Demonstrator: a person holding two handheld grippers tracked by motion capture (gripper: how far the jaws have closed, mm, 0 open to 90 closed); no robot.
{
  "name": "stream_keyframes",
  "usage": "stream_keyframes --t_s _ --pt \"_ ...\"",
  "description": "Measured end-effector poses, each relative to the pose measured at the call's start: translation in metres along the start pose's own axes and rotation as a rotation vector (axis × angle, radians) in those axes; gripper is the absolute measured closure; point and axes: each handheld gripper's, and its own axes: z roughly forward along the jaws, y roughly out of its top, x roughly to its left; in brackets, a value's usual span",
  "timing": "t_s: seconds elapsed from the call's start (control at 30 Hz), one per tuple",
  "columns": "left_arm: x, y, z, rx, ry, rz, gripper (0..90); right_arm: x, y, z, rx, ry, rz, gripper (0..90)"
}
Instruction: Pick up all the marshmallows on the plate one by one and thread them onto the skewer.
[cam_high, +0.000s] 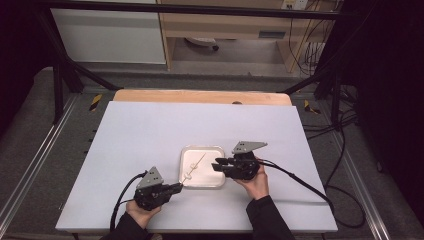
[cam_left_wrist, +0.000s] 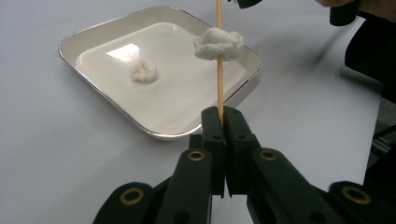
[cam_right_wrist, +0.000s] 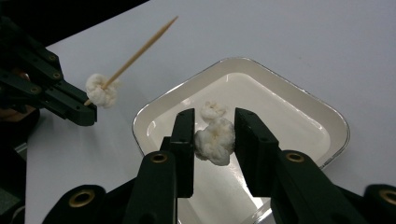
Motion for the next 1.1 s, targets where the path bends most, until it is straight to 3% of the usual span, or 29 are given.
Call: stream_keyframes --t_s 0.8,1.1 --pt "-0.003 0.001 0.0 -0.013 -0.014 0.015 88.2 0.002 0.023 -0.038 -0.223 0.127 0.14 71.1" --pt "-0.004 0.001 0.0 -0.02 -0.015 0.015 88.2 0.004 0.036 -0.035 -0.261 0.16 0.167 71.7"
